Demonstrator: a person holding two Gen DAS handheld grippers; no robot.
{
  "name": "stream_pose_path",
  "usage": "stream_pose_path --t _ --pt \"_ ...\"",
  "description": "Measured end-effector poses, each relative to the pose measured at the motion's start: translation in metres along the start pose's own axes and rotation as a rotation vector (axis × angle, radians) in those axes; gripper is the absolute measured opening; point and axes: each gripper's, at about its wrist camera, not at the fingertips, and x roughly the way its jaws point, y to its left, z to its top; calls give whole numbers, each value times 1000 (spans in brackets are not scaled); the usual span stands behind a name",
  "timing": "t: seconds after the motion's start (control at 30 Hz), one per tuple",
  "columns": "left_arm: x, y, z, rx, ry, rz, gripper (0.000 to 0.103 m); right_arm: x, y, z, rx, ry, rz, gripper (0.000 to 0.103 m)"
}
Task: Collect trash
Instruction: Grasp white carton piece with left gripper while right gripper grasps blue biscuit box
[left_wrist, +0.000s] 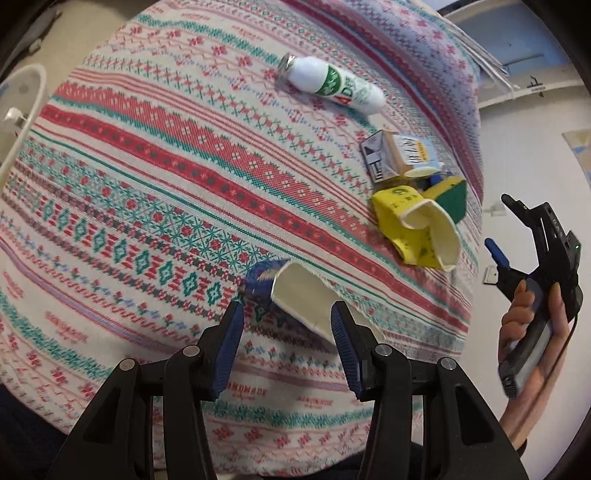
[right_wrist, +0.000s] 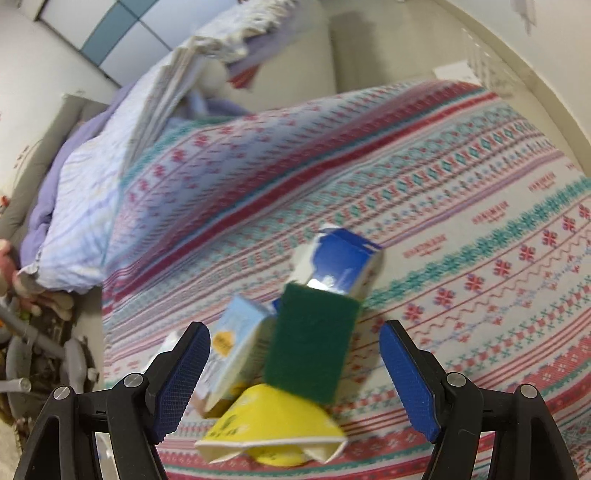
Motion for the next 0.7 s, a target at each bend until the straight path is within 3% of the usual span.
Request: stream_pose_path --t 0.03,0.1,0.17,0.4,0.7 --pt "5 -3 1 23 -8 3 51 3 -4 3 11 -1 -4 80" --pt "8 -12 1 91 -43 2 37 11 -14 8 52 1 -9 80" --pt "4 -21 2 153 -64 8 0 22 -28 12 134 14 11 80" --pt "-17 -23 6 243 -139 27 0 56 -68 13 373 78 80 80" --pt "-30 -18 10 260 -139 18 0 92 -51 34 303 91 48 80"
